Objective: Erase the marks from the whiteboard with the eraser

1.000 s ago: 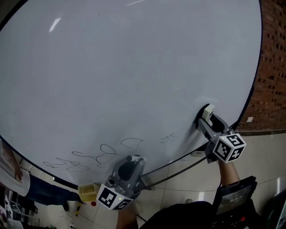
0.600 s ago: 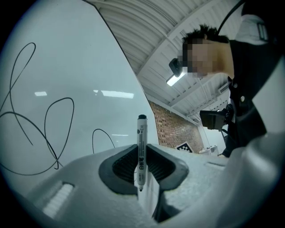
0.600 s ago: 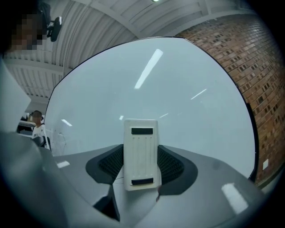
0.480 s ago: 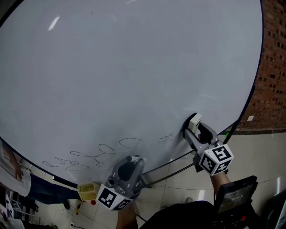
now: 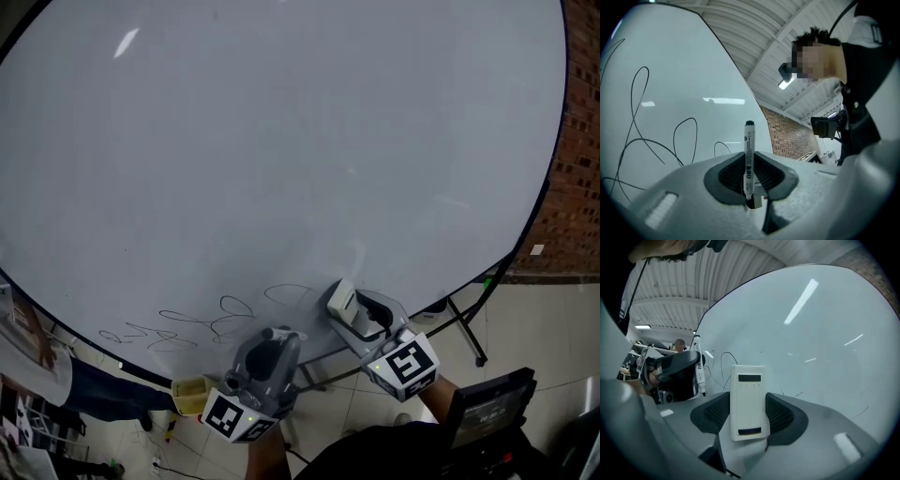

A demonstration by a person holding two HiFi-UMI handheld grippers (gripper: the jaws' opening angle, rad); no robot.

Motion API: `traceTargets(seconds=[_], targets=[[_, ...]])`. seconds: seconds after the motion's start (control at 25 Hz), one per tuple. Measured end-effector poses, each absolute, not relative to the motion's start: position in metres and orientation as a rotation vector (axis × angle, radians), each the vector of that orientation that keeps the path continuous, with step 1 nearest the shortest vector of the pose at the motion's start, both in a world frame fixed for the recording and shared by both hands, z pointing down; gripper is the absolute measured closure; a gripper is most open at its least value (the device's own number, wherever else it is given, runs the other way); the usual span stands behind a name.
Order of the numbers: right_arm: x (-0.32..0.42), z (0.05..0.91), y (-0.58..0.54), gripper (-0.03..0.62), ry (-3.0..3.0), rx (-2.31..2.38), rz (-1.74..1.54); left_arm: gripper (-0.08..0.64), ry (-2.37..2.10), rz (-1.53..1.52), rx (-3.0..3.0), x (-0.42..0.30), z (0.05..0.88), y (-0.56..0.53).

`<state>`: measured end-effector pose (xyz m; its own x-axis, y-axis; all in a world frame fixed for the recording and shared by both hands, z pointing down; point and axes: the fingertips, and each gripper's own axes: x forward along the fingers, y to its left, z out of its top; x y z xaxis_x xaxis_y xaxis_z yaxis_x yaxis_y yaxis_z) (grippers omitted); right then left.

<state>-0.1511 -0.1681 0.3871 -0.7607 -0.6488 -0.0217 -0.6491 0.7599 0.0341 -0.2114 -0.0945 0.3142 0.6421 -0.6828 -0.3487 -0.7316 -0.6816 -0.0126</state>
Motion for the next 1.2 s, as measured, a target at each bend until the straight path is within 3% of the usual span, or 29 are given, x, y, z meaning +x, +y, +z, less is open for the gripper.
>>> traceTargets(seconds=[0.64, 0.96, 1.2], targets=[[0.073, 0.392, -0.258, 0.353, 2.537, -1.535, -0.228, 0.503, 1.076, 0.445, -2.753, -0.169, 0.314, -0.103], [0.066, 0.392, -0.255, 0.353, 2.496, -1.544, -0.252, 0.503, 1.086, 0.47, -2.748, -0.172, 0.312, -0.096], [-0.018, 0.382, -0.222, 0.353, 2.628, -1.405, -0.164, 0.503, 1.108, 0.493, -2.737, -0.189, 0.314, -0.089]])
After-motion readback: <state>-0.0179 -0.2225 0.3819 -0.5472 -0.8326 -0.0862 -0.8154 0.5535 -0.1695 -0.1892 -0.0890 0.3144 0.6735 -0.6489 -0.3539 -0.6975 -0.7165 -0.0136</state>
